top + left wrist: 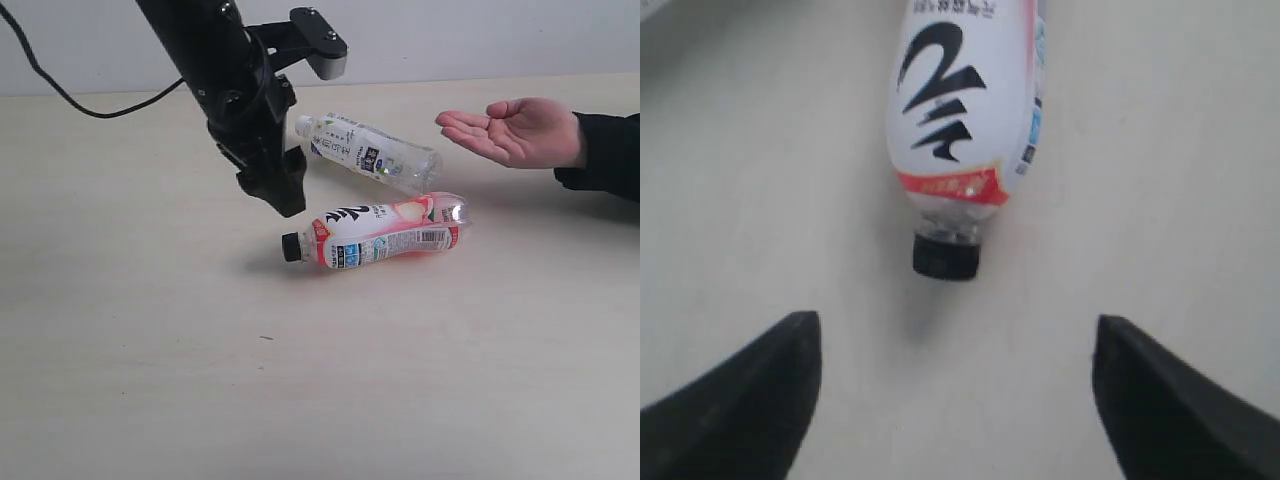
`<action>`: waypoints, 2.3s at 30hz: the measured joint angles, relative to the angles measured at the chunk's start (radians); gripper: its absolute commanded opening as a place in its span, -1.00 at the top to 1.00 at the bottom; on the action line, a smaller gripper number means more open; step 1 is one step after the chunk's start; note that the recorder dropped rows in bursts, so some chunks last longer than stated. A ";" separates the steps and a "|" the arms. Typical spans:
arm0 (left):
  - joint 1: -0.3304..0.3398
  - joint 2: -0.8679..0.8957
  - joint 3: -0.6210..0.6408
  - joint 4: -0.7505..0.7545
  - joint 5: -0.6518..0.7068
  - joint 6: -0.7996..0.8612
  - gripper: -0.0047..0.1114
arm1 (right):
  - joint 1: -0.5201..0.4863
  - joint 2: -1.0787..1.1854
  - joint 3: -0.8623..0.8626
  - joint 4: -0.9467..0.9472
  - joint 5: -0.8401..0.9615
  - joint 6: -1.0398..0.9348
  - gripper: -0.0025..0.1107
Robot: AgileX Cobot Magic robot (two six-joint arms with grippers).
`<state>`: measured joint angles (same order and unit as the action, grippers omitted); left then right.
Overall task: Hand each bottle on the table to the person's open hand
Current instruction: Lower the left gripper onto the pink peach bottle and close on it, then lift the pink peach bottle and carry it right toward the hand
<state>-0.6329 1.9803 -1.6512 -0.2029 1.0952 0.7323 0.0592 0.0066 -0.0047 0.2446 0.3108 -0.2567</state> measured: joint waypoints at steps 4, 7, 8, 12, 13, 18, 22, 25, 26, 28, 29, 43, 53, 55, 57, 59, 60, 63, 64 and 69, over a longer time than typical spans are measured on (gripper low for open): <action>-0.033 0.063 -0.071 0.000 -0.028 0.018 -0.42 | 0.000 0.000 0.000 0.000 0.000 0.000 0.96; -0.075 0.114 -0.124 0.008 -0.030 0.020 -0.44 | 0.000 0.000 0.000 0.000 0.000 0.000 0.96; -0.087 0.128 -0.138 0.015 -0.030 0.020 -0.45 | 0.000 0.000 0.000 0.000 0.000 0.000 0.96; -0.128 0.187 -0.201 0.028 -0.030 0.020 -0.51 | 0.000 0.000 0.000 0.000 0.000 0.000 0.96; -0.135 0.202 -0.214 0.030 -0.030 0.020 -0.50 | 0.000 0.000 0.000 0.000 0.000 0.000 0.96; -0.135 0.237 -0.239 0.037 -0.028 0.020 -0.51 | 0.000 0.000 0.000 0.000 0.000 0.000 0.96; -0.135 0.251 -0.241 0.039 -0.023 0.020 -0.51 | 0.000 0.000 0.000 0.000 0.000 0.000 0.96; -0.135 0.268 -0.241 0.039 -0.023 0.020 -0.51 | 0.000 0.000 0.000 0.000 0.000 0.000 0.96; -0.135 0.273 -0.241 0.039 -0.023 0.020 -0.51 | 0.000 0.000 0.000 0.000 0.000 0.000 0.96; -0.135 0.281 -0.241 0.041 -0.026 0.020 -0.51 | 0.000 0.000 0.000 0.000 0.000 0.000 0.96; -0.135 0.285 -0.241 0.043 -0.031 0.020 -0.51 | 0.000 0.000 0.000 0.000 0.000 0.000 0.96; -0.135 0.355 -0.241 0.082 -0.089 0.020 -0.51 | 0.000 0.000 0.000 0.000 0.000 0.000 0.96; -0.135 0.358 -0.241 0.082 -0.094 0.020 -0.50 | 0.000 0.000 0.000 0.000 0.000 0.000 0.96; -0.135 0.358 -0.241 0.082 -0.094 0.020 -0.50 | 0.000 0.000 0.000 0.000 0.000 0.000 0.96; -0.135 0.358 -0.241 0.082 -0.094 0.020 -0.50 | 0.000 0.000 0.000 0.000 0.000 0.000 0.96; -0.135 0.358 -0.241 0.082 -0.100 0.020 -0.50 | 0.000 0.000 0.000 0.000 0.000 0.000 0.96; -0.135 0.358 -0.241 0.082 -0.100 0.020 -0.49 | 0.000 0.000 0.000 0.000 0.000 0.000 0.96; -0.135 0.364 -0.241 0.084 -0.102 0.020 -0.37 | 0.000 0.000 0.000 0.000 0.000 0.000 0.96; -0.135 0.366 -0.241 0.086 -0.102 0.020 -0.30 | 0.000 0.000 0.000 0.000 0.000 0.000 0.96; -0.135 0.368 -0.241 0.090 -0.102 0.020 0.12 | 0.000 0.000 0.000 0.000 0.000 0.000 0.96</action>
<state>-0.7679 2.3486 -1.8923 -0.1131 0.9936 0.7520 0.0592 0.0066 -0.0047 0.2446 0.3108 -0.2567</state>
